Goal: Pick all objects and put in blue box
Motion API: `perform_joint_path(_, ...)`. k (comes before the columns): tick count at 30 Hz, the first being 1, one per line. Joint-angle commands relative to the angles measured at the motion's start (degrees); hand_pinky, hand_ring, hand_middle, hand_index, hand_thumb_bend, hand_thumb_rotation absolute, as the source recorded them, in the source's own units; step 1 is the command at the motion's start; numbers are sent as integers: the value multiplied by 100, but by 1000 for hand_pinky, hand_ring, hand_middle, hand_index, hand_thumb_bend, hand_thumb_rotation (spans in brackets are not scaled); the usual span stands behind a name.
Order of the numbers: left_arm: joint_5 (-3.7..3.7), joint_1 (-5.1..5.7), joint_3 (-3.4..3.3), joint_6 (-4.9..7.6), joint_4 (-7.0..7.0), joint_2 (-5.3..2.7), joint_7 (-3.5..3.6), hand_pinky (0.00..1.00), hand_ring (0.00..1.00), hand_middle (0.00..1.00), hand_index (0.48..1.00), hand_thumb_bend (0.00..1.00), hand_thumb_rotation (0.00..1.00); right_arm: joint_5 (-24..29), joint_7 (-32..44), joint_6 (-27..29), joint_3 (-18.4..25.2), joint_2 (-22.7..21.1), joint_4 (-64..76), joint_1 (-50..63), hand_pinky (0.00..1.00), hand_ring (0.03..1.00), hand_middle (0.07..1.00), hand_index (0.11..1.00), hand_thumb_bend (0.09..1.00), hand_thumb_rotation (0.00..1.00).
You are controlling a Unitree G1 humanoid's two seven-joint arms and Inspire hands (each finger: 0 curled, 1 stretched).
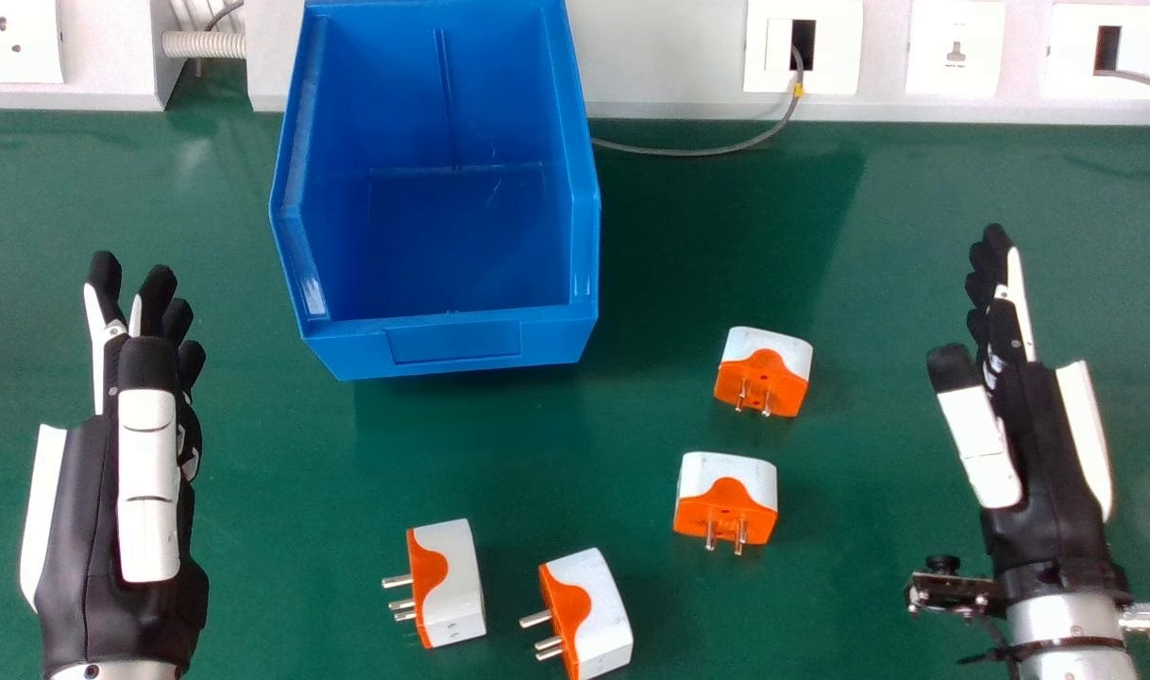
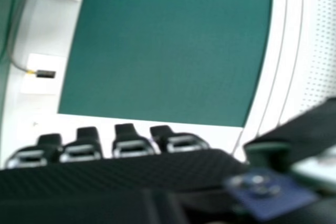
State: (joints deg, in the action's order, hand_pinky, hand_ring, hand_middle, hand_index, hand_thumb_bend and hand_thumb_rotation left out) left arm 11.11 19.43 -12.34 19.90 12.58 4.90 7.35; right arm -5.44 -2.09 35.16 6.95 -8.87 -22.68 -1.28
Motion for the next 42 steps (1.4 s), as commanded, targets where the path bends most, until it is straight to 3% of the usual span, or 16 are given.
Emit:
perform_joint_path(1,-47,-26,-21,119,115,-14,-20,1000,1000,1000,1000,699,1000,10,-6,119,7,-68,59,-39,1000,1000,1000,1000,761,1000)
perform_joint_path(4,-79,-29,-26,165,99,-20,-33,1000,1000,1000,1000,696,1000,17,0,124,5,-72,50,-37,1000,1000,1000,1000,768,1000)
perform_joint_path(12,-58,-3,-21,107,155,-34,-32,1000,1000,1000,1000,700,1000,65,73,88,-14,-79,85,-26,1000,1000,1000,1000,771,1000)
perform_joint_path(18,-82,27,-15,115,191,-46,-44,1000,1000,1000,1000,694,1000,-28,82,6,-13,-185,94,-87,1000,1000,1000,1000,779,1000)
perform_joint_path(22,-71,51,-16,82,228,-60,-38,1000,1000,1000,1000,694,1000,-476,-145,22,-36,-419,-3,-291,1000,1000,1000,1000,771,1000)
perform_joint_path(26,-107,72,-26,57,265,-45,-36,1000,1000,1000,1000,702,1000,-804,-235,-3,-88,-664,-116,-549,1000,1000,1000,1000,738,1000)
perform_joint_path(30,-97,77,-49,23,298,-40,-46,1000,1000,1000,1000,693,1000,-1248,-339,-227,-181,-976,-262,-914,1000,1000,1000,1000,802,1000)
perform_joint_path(34,-99,53,-58,-2,315,-40,-61,1000,1000,1000,1000,687,1000,-1505,-317,-290,-313,-1310,-584,-1428,969,1000,1000,1000,817,1000)
perform_joint_path(37,-73,22,-61,-19,308,-23,-34,1000,1000,1000,1000,687,1000,-1725,-284,-362,-481,-1541,-829,-1826,967,1000,1000,1000,814,998)
perform_joint_path(42,-57,-61,-72,-43,281,-10,-18,1000,1000,1000,1000,682,1000,-2257,-185,-890,-922,-1787,-1071,-2407,917,996,1000,1000,853,998)
